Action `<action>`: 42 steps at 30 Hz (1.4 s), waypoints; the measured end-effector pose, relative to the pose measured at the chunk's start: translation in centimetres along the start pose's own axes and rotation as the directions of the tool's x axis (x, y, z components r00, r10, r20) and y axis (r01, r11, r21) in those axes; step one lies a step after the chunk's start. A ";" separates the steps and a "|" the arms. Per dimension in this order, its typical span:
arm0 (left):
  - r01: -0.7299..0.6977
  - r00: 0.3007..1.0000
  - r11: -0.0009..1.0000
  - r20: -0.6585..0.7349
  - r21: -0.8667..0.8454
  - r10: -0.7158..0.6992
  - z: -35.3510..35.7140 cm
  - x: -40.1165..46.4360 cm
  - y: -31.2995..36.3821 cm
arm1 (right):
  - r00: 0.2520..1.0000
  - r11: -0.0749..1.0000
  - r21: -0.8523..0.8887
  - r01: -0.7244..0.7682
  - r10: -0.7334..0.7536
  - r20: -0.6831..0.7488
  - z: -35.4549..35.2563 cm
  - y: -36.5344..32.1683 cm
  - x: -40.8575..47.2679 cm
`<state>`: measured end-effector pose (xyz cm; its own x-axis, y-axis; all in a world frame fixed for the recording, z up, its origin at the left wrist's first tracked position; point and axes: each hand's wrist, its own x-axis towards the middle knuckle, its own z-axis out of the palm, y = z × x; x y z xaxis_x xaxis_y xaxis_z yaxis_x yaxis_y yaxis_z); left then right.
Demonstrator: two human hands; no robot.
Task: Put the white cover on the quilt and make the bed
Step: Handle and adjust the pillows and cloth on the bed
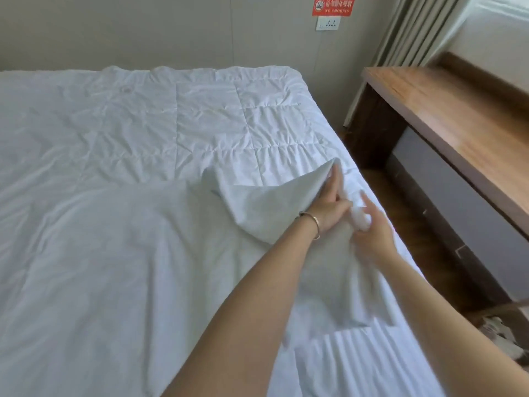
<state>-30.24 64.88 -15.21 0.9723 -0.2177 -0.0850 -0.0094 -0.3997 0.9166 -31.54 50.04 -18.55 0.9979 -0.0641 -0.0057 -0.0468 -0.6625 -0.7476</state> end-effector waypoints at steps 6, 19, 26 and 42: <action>0.014 0.973 0.716 0.156 0.698 -0.171 7.3 -2.1 -9.8 | 0.951 0.940 -0.340 -0.023 0.126 0.282 1.6 9.8 -0.9; 0.532 0.784 0.516 -0.161 0.671 -0.599 -4.7 -28.4 -25.4 | 0.704 0.814 -0.424 0.396 0.027 0.709 18.8 1.8 -18.9; 0.506 0.779 0.509 -0.116 0.696 -0.616 -15.0 -42.8 -31.4 | 0.567 0.729 -0.384 0.567 -0.008 0.824 26.0 -4.0 -26.1; -0.030 0.998 0.652 0.063 0.758 -0.027 -15.8 -52.8 -37.8 | 0.912 0.658 -0.668 0.346 -0.069 0.405 32.0 -6.1 -39.4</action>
<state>-77.49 105.58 -39.22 0.9556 -0.2622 -0.1343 -0.2121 -0.9288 0.3040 -69.13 80.49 -35.01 0.9311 0.2891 -0.2222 0.2852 -0.9571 -0.0504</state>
